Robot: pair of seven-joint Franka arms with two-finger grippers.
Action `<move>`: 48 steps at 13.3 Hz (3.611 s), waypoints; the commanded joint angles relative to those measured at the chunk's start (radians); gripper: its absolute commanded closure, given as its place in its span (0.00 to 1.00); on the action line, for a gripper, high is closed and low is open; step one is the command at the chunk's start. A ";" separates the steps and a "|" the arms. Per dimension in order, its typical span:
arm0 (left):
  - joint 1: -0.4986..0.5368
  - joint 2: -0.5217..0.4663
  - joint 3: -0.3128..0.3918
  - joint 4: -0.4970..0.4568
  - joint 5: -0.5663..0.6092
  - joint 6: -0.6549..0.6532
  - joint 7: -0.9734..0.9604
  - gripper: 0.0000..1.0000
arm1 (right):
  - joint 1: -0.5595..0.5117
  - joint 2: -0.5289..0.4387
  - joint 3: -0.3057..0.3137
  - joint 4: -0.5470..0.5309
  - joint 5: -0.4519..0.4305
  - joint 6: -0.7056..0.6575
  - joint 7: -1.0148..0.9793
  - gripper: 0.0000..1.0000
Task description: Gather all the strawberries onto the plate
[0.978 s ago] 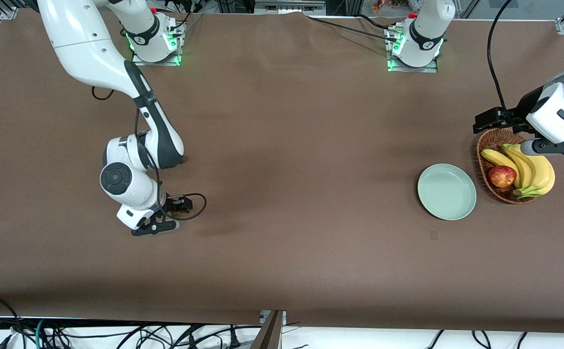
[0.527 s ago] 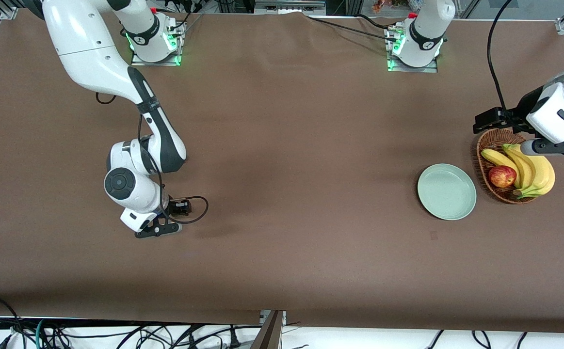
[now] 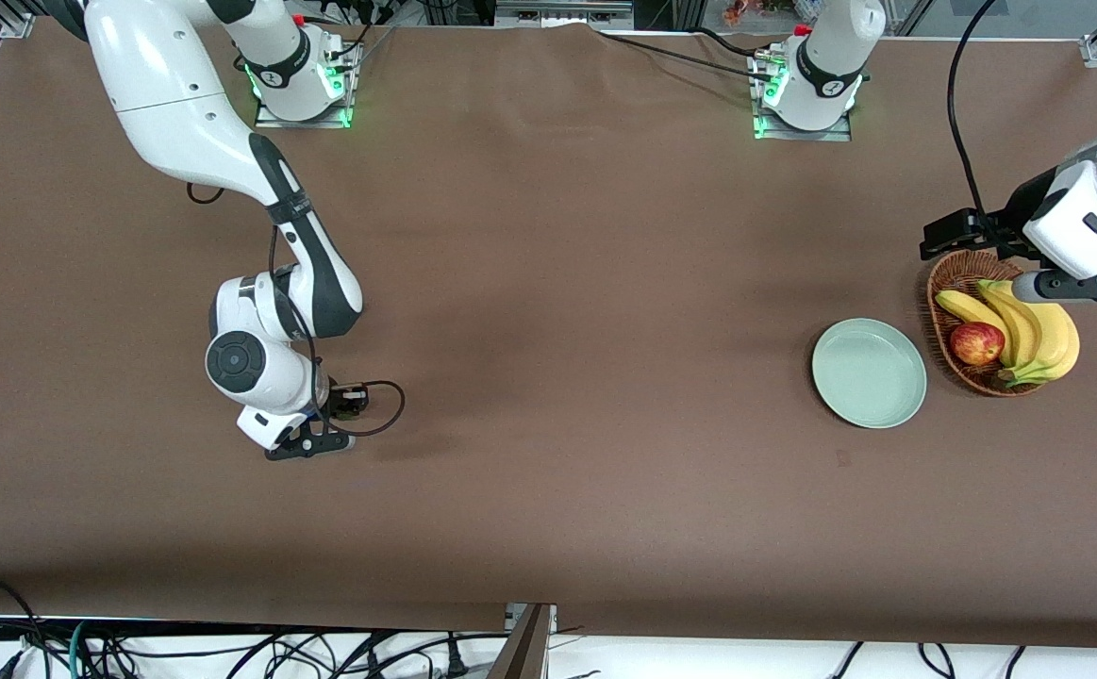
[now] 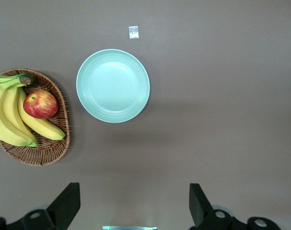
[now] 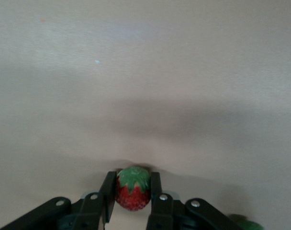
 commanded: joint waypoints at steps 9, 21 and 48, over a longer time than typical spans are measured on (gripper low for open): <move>-0.013 0.014 0.000 0.030 0.015 -0.020 0.009 0.00 | 0.276 0.090 0.156 0.300 0.013 -0.060 0.744 0.86; -0.045 0.167 -0.007 0.007 0.003 0.150 0.027 0.00 | 0.502 0.253 0.156 0.322 0.012 0.376 1.171 0.66; -0.210 0.547 -0.360 -0.299 0.330 0.900 -0.784 0.00 | 0.186 -0.229 -0.107 0.057 0.010 -0.482 0.163 0.01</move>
